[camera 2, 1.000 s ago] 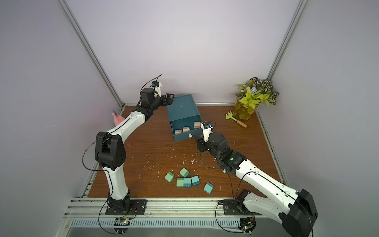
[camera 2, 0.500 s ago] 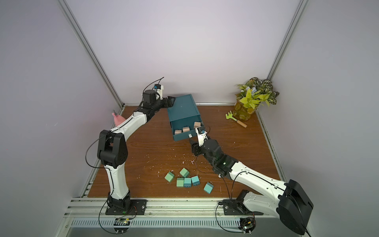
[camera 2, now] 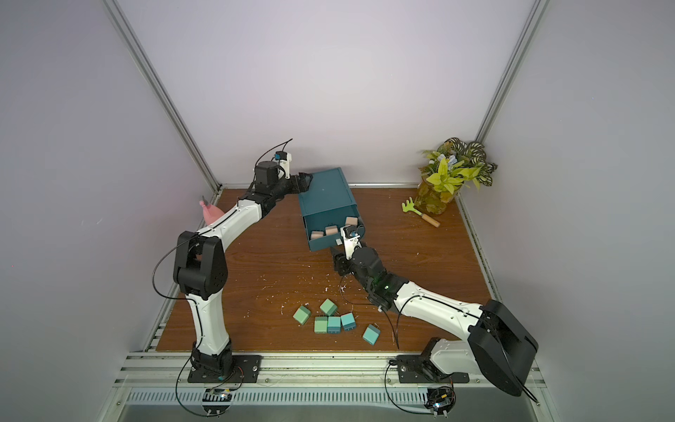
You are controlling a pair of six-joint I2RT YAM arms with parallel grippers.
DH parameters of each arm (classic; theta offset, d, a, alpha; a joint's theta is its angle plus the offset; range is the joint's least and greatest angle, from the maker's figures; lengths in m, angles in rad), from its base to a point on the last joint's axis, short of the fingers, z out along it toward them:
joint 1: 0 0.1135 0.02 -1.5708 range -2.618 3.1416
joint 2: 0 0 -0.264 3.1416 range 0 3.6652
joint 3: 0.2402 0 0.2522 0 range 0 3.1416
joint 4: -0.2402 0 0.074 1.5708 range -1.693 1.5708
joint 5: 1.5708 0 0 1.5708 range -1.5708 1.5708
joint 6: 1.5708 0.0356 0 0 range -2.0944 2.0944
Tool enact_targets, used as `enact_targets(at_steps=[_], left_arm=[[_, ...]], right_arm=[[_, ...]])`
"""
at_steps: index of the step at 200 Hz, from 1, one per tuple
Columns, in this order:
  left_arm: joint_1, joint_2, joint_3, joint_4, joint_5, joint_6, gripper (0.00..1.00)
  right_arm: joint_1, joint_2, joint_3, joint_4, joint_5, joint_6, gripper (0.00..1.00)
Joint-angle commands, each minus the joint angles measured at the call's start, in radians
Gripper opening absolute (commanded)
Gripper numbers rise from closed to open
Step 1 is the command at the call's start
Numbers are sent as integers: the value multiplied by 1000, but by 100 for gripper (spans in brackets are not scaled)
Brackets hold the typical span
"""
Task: Place the plugs into the drawer by color
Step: Close the drawer in the storage box.
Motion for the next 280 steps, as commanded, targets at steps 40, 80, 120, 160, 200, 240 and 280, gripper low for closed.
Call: enact_targets(at_steps=[40, 80, 120, 160, 200, 240, 280], left_arm=[[6, -36, -40, 20, 13, 3, 85], [6, -40, -50, 24, 19, -1, 85], [6, -40, -59, 32, 25, -9, 85], [4, -46, -65, 29, 19, -7, 84], [4, -56, -70, 21, 12, -2, 84], [3, -64, -75, 20, 8, 0, 85], [4, -67, -73, 23, 4, 1, 85]], right_arm=[[3, 58, 117, 55, 41, -14, 69], [4, 103, 157, 70, 38, -27, 69], [2, 178, 208, 116, 36, -47, 69], [-7, 267, 246, 209, 35, -84, 69], [-28, 330, 302, 248, 7, -92, 69], [-40, 374, 349, 254, -11, -96, 69], [-54, 392, 366, 254, -25, -97, 69]])
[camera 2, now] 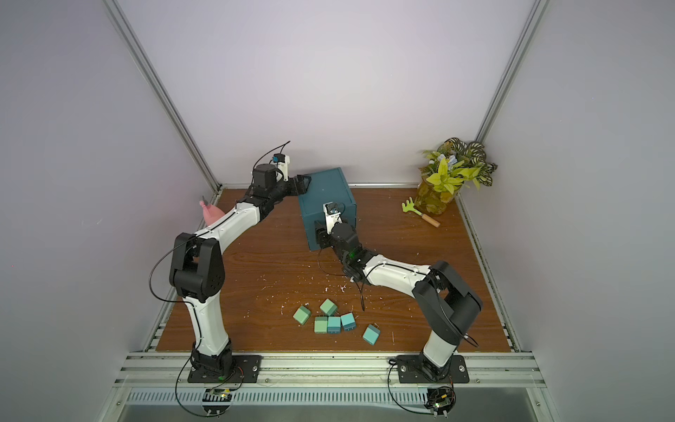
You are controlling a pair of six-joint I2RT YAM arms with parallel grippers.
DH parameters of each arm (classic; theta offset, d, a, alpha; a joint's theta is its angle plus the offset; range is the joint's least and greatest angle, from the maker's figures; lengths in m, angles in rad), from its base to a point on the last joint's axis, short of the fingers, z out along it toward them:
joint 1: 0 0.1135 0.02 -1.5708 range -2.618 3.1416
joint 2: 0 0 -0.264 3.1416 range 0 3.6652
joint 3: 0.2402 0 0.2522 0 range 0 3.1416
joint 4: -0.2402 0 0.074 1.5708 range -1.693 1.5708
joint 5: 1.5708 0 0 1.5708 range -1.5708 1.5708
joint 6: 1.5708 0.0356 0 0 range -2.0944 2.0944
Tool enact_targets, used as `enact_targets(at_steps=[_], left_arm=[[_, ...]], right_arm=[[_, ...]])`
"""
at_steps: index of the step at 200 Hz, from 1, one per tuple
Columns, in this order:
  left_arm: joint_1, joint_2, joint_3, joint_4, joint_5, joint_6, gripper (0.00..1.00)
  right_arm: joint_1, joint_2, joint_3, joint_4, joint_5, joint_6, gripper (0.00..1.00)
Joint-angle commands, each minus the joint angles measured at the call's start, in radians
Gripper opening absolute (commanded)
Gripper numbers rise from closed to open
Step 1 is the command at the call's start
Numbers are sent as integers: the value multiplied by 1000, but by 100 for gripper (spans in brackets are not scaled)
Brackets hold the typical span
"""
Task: Place the plugs into the drawer by color
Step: Close the drawer in the storage box, then open the drawer in the storage box.
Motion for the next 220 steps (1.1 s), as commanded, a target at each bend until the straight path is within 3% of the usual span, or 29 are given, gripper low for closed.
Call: enact_targets(at_steps=[1, 37, 60, 115, 168, 220], left_arm=[[3, -32, -7, -14, -2, 8, 85], [4, -46, 2, -33, -13, 17, 85], [5, -81, 21, -90, -36, 32, 86], [6, -219, -48, -156, -98, 18, 87], [-58, -240, -112, -143, -19, -9, 86], [-68, -242, -162, -158, -44, 9, 86]], right_arm=[[-3, -5, 45, 70, -42, -17, 69], [-13, -8, 52, 59, -69, -12, 69], [-14, -83, -13, 74, -103, 20, 69], [-37, -272, -378, 310, -166, 334, 70], [-118, -146, -473, 590, -321, 596, 68], [-162, -36, -440, 684, -386, 703, 63]])
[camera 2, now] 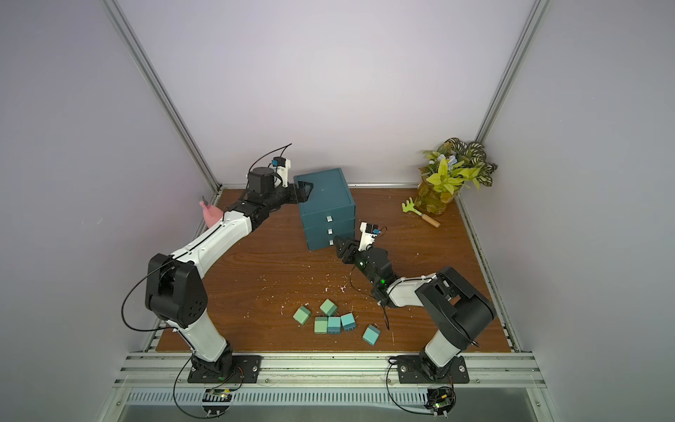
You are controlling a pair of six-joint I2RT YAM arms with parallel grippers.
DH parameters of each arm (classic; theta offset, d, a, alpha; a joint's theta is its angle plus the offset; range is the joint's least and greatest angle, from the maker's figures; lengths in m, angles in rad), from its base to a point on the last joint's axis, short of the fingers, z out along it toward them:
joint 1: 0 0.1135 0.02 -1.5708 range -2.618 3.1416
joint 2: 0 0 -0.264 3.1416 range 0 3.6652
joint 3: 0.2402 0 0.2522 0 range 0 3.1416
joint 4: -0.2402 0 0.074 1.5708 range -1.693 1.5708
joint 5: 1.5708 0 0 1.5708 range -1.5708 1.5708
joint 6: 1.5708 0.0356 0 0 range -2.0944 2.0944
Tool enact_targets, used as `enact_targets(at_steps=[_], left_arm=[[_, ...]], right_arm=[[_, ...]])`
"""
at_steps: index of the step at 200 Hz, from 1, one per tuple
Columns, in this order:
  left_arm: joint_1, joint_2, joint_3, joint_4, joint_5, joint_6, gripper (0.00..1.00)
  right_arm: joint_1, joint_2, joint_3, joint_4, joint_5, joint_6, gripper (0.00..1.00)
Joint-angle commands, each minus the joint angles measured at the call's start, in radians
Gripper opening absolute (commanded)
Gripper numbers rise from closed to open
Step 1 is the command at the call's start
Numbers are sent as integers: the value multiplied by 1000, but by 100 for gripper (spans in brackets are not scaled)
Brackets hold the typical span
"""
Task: Place the plugs into the drawer by color
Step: Open the drawer in the storage box.
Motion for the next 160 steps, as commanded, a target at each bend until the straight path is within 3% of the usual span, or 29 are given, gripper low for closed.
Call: enact_targets(at_steps=[1, 95, 160], left_arm=[[1, -2, -16, -8, -4, 12, 86], [1, 22, -46, 23, 33, -8, 82], [1, 25, -53, 29, 41, -12, 82]], right_arm=[[-9, 28, 38, 124, -63, 88, 63], [-29, 237, 171, 184, -146, 217, 50], [-51, 275, 228, 158, -151, 239, 44]])
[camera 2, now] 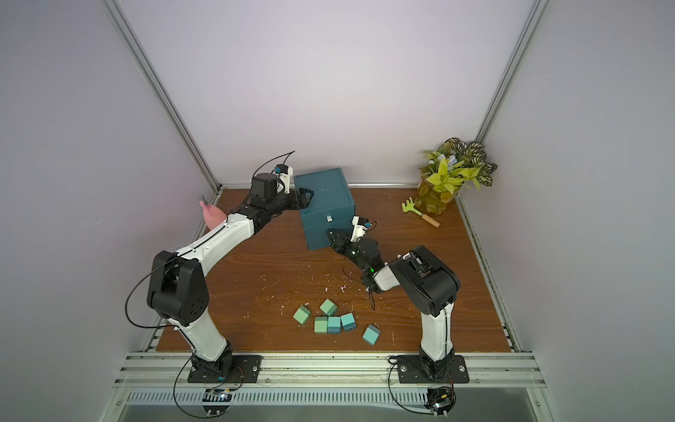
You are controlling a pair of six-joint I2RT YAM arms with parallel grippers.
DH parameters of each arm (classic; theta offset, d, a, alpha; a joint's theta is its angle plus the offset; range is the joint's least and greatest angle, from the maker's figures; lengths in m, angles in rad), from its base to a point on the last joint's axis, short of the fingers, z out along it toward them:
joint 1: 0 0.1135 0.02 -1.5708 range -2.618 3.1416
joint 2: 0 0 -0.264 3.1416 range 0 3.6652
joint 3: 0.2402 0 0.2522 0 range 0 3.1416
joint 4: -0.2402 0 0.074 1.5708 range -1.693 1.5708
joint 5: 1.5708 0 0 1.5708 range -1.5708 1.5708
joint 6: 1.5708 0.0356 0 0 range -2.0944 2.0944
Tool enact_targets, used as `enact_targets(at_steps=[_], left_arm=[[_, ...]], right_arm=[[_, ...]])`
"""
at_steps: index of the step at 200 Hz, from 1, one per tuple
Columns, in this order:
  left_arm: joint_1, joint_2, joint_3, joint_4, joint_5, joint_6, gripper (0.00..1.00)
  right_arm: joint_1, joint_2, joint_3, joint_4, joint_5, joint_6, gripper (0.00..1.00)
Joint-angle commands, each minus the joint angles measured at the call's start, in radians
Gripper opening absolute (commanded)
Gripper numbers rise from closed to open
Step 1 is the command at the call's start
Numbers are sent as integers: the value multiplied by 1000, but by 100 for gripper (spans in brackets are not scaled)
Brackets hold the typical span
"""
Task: Place the plugs into the drawer by color
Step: Open the drawer in the storage box.
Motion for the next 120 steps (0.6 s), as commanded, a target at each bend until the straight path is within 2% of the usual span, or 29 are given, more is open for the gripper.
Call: enact_targets(at_steps=[1, 120], left_arm=[[1, 11, -6, 21, 18, -7, 82], [1, 9, -16, 31, 18, -3, 82]], right_arm=[[-11, -15, 28, 39, -11, 14, 44], [-23, 27, 70, 19, -61, 23, 28]])
